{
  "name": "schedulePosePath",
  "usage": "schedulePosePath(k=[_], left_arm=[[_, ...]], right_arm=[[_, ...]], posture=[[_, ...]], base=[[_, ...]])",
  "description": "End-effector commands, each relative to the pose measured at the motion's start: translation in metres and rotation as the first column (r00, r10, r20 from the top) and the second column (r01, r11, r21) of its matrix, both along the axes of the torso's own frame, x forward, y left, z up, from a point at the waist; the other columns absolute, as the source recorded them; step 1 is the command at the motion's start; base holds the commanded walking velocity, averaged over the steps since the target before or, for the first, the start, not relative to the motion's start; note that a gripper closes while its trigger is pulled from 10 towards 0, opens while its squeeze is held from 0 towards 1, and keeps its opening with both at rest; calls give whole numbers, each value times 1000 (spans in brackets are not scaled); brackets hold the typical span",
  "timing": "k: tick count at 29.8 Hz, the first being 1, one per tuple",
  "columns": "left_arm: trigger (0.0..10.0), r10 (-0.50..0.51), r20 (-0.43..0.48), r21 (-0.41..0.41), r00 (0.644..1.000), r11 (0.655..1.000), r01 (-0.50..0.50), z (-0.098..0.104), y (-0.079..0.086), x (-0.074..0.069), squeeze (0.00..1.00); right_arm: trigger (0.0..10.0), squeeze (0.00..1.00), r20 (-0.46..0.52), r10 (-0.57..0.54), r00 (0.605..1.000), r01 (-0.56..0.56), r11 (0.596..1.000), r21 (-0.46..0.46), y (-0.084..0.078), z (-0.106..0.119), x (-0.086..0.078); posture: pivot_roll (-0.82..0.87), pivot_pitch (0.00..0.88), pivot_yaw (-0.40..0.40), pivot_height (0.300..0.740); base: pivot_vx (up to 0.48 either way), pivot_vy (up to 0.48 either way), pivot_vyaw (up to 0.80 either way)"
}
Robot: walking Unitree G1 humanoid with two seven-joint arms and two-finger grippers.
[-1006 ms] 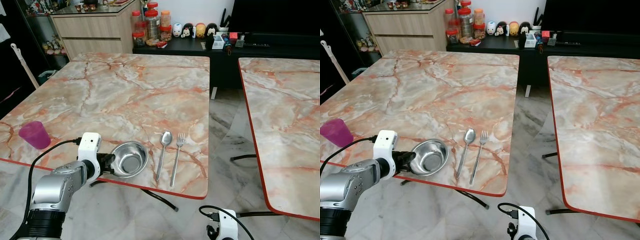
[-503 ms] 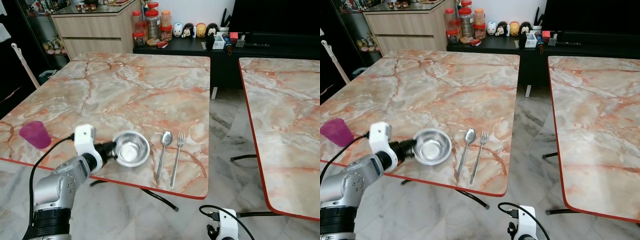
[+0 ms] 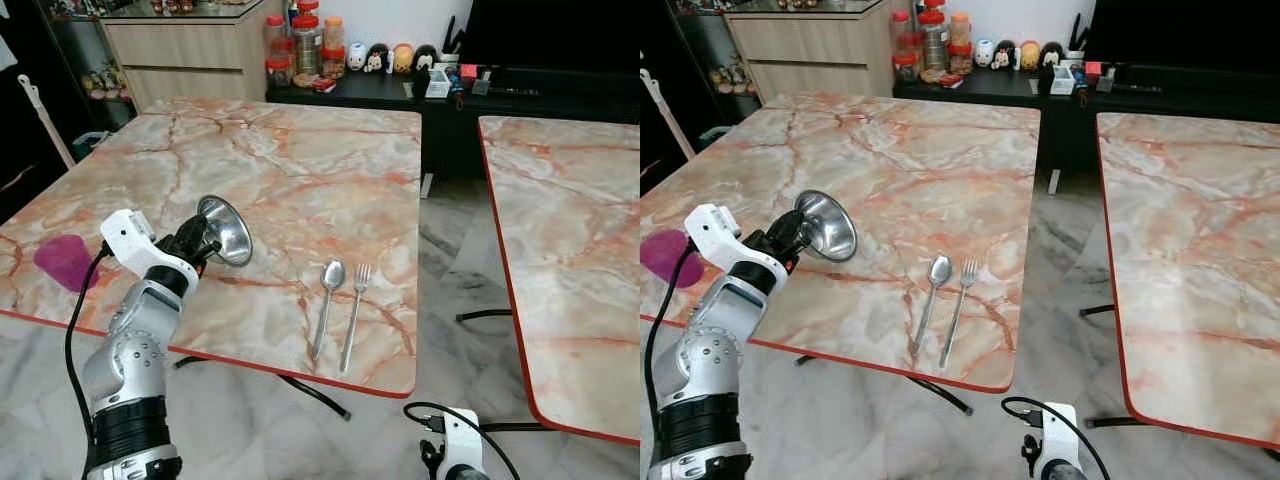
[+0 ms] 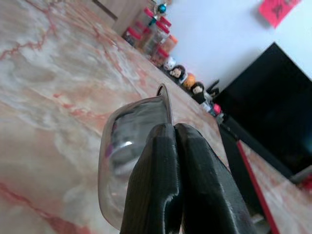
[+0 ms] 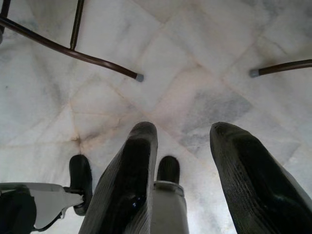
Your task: Setting the table
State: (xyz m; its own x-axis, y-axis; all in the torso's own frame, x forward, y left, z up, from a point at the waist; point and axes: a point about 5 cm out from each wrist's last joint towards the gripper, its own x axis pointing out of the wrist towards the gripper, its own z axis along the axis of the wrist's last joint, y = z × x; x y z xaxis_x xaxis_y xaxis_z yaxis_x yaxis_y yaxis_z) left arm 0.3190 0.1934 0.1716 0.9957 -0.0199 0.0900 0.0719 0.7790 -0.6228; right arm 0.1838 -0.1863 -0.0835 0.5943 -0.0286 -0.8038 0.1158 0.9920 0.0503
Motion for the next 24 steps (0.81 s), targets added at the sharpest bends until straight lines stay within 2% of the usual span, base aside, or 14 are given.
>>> schedulePosePath(k=[1,13,17,24], left_arm=[[10000,18,19,-31,1000,999,-17,3,-2,2,0],[10000,26,21,-20,999,999,-25,3,-5,4,0],[10000,136,109,-158,985,980,-118,20,-5,12,0],[10000,160,125,-146,979,979,-141,24,3,13,0]], right_arm=[[10000,0,4,-2,1000,2,1000,2,-2,1,3],[10000,0,5,2,1000,-2,1000,-1,-2,2,3],[10000,0,-29,5,1000,-7,999,-42,-9,-1,-3],[10000,0,-65,-48,997,45,998,-52,-12,-6,-15]], posture=[[69,0,-12,732],[70,0,-17,732],[59,0,-25,732],[57,0,-17,732]], base=[[0,0,0],[0,0,0],[0,-480,0],[0,-480,0]])
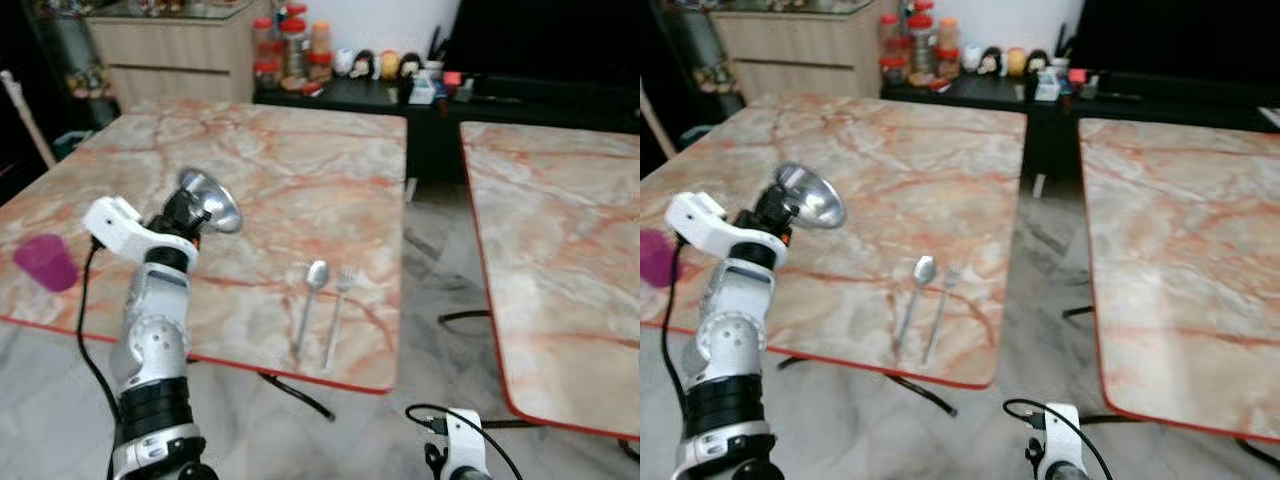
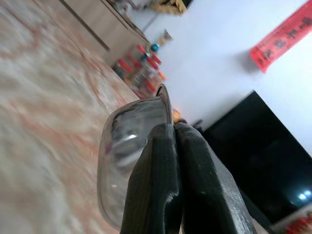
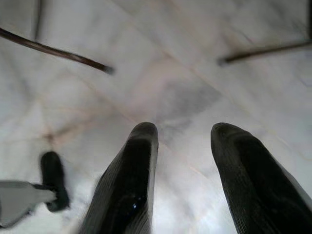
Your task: Setting the table
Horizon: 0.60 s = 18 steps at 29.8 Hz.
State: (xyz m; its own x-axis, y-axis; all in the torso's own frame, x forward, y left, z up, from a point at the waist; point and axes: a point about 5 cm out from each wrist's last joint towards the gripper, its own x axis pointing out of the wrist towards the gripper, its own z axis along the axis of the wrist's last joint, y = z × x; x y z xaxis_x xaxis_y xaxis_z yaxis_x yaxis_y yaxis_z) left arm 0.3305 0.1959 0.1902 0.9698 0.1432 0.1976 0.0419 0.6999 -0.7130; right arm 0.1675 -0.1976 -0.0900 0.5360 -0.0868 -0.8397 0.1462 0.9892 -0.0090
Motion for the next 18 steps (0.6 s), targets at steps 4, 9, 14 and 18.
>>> schedulePosePath(k=[4,9,14,18], left_arm=[[10000,28,32,-10,999,1000,-27,7,5,3,0],[10000,33,34,-10,999,999,-33,8,6,3,0],[10000,53,52,-10,997,999,-53,13,11,3,0],[10000,55,78,-23,995,998,-53,18,13,3,0]], right_arm=[[10000,0,2,-28,1000,28,1000,6,-1,0,-1],[10000,0,8,-39,999,39,999,13,-1,0,0],[10000,0,17,-34,999,33,999,17,-1,1,1],[10000,0,21,-34,999,34,999,19,-1,1,2]], posture=[[55,0,-15,732],[52,0,-16,732],[56,0,-20,732],[56,0,-20,732]], base=[[0,-480,0],[0,-480,0],[0,-480,0],[0,-480,0]])
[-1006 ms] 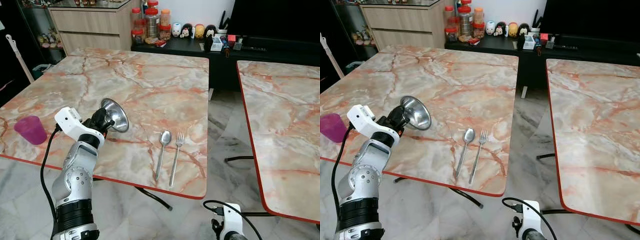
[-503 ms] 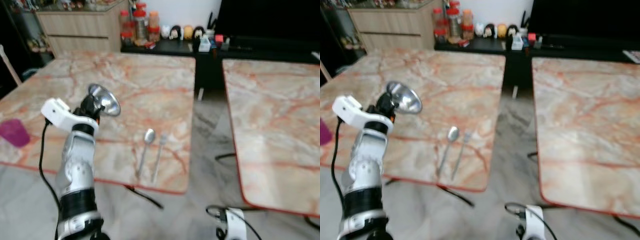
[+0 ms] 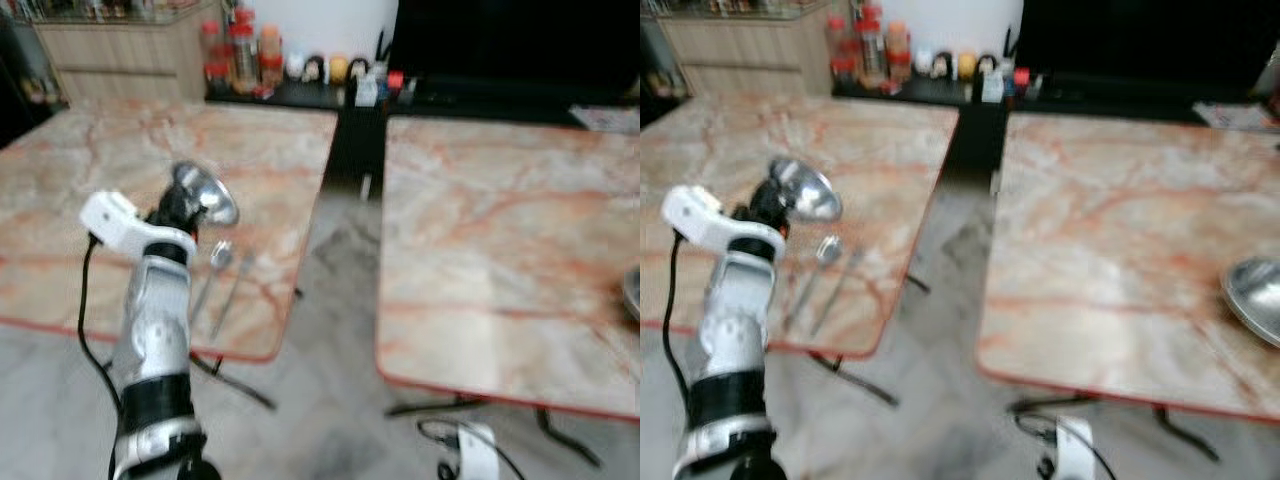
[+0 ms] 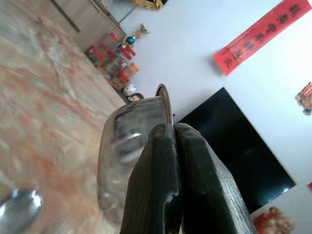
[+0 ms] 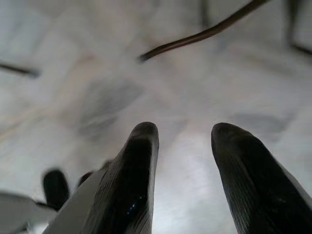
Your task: Setting the table
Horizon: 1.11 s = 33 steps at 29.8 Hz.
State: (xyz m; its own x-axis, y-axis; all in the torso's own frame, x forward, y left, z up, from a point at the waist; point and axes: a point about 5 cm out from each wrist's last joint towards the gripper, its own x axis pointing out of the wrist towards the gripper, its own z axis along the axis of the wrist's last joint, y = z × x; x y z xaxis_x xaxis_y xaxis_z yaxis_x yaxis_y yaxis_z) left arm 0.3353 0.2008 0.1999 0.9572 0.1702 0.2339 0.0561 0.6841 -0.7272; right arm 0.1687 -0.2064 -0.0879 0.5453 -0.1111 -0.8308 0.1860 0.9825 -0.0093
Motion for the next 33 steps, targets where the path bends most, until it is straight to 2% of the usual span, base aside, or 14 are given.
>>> schedulePosePath(k=[1,4,7,8,9,11,13,14,16,21,28,31,32,33], left_arm=[[10000,12,61,-27,998,1000,-10,13,5,-2,0],[10000,-15,74,-58,997,998,19,14,0,-3,0],[10000,-54,83,-154,995,986,67,8,-13,-4,0],[10000,-56,82,-158,995,985,68,8,-14,-4,0],[10000,-87,75,-161,993,982,98,6,-25,-4,0],[10000,-109,72,-164,991,979,119,5,-33,-4,0],[10000,-156,73,-182,985,969,167,4,-50,-3,0],[10000,-156,73,-182,985,969,167,4,-50,-3,0],[10000,-196,71,-186,978,961,206,3,-62,-3,0],[10000,-219,68,-181,973,957,228,3,-69,-3,0],[10000,-225,64,-170,972,958,232,2,-69,-4,0],[10000,-197,33,-118,980,973,199,-5,-58,-9,0],[10000,-183,16,-74,983,980,184,-7,-53,-12,0],[10000,-183,16,-74,983,980,184,-7,-53,-12,0]], right_arm=[[10000,0,10,7,1000,-8,1000,23,8,0,2],[10000,0,16,10,1000,-10,1000,23,9,1,4],[10000,0,32,12,999,-13,1000,27,10,2,8],[10000,0,33,13,999,-14,1000,27,10,2,8],[10000,0,41,10,999,-12,999,30,11,3,10],[10000,0,47,8,999,-10,999,32,11,4,11],[10000,0,52,12,999,-14,999,35,12,4,13],[10000,0,52,12,999,-14,999,35,12,4,13],[10000,0,56,20,998,-22,999,35,13,5,14],[10000,0,61,26,998,-28,999,33,13,5,14],[10000,0,70,35,997,-37,999,31,13,6,16],[10000,0,76,43,996,-45,999,24,10,8,19],[10000,0,77,45,996,-47,999,21,9,8,19],[10000,0,77,45,996,-47,999,21,9,8,19]], posture=[[56,0,-20,732],[53,0,-19,732],[48,0,-15,732],[48,0,-15,732],[47,0,-15,732],[43,0,-14,732],[42,0,-14,732],[42,0,-14,732],[34,0,-11,732],[27,0,-8,732],[24,0,-7,732],[26,0,-14,732],[29,0,-17,732],[29,0,-17,732]], base=[[0,-480,0],[0,-480,0],[0,-480,0],[0,-480,0],[0,-480,0],[0,-480,0],[0,-480,0],[0,-480,0],[0,-480,0],[0,-480,0],[0,-480,0],[0,0,0],[0,0,0],[0,0,0]])
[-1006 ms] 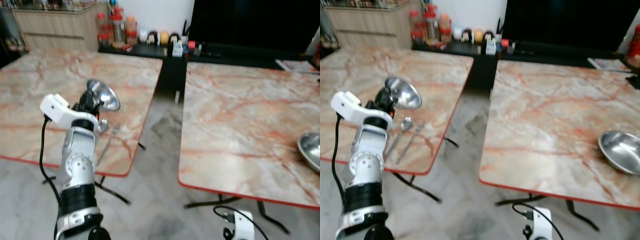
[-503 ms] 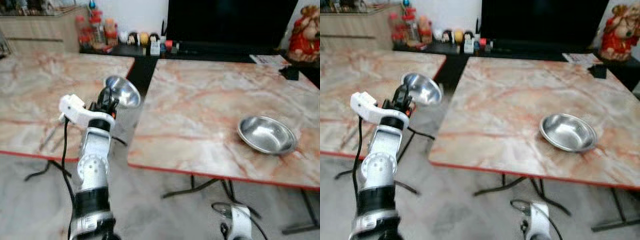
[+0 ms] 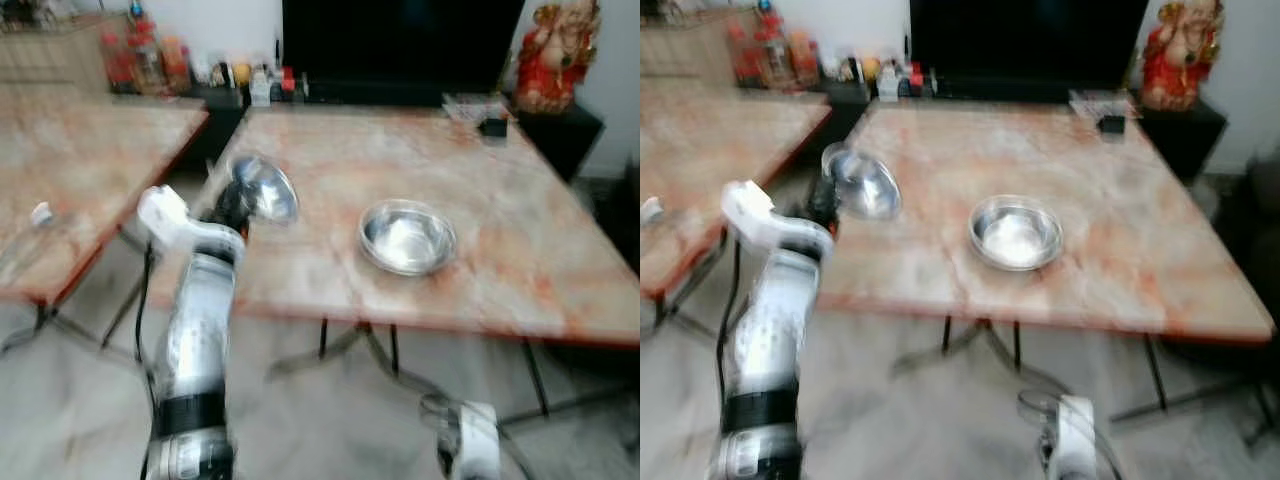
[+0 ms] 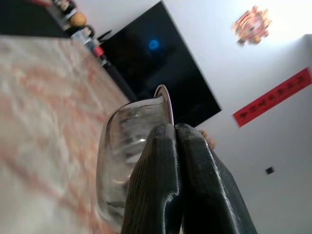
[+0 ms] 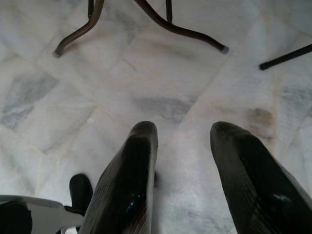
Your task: Setting the table
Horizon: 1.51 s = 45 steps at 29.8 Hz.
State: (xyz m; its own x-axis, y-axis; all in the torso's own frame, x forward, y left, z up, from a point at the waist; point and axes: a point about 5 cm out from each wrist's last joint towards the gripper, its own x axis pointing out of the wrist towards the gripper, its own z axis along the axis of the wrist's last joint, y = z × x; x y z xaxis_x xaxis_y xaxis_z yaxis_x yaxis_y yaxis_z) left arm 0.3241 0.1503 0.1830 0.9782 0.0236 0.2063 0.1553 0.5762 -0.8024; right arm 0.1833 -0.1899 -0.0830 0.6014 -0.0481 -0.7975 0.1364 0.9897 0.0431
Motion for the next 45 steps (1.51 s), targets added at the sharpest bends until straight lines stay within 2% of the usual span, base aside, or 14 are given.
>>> schedulePosePath(k=[1,4,7,10,12,21,28,45], left_arm=[[10000,3,7,95,1000,995,-3,4,3,-4,0],[10000,12,-24,151,1000,988,-8,-4,11,-10,0],[10000,47,-51,156,998,987,-38,-11,19,-14,0],[10000,97,-28,98,995,991,-94,-10,33,-21,0],[10000,108,-7,74,994,991,-107,-6,36,-21,0],[10000,132,13,79,991,988,-133,0,44,-19,0],[10000,137,25,65,990,988,-139,2,46,-20,0],[10000,88,33,69,996,994,-90,4,38,-18,0]], right_arm=[[10000,0,14,0,1000,1,1000,-22,-9,4,5],[10000,0,18,5,1000,-4,1000,-23,-9,4,6],[10000,0,24,9,1000,-8,1000,-20,-8,5,7],[10000,0,30,20,999,-20,1000,-15,-5,6,10],[10000,0,33,25,999,-25,1000,-13,-3,6,12],[10000,0,35,10,999,-10,1000,8,0,6,13],[10000,0,40,6,999,-6,1000,2,-2,7,12],[10000,0,41,0,999,0,1000,7,1,7,14]], posture=[[32,0,-19,732],[37,0,-21,732],[41,0,-23,732],[58,0,-34,732],[61,0,-36,732],[50,0,-24,732],[55,0,-25,732],[54,0,-18,732]], base=[[0,0,0],[0,0,0],[0,0,0],[0,0,0],[0,0,0],[93,0,-145],[314,0,-213],[346,0,-108]])
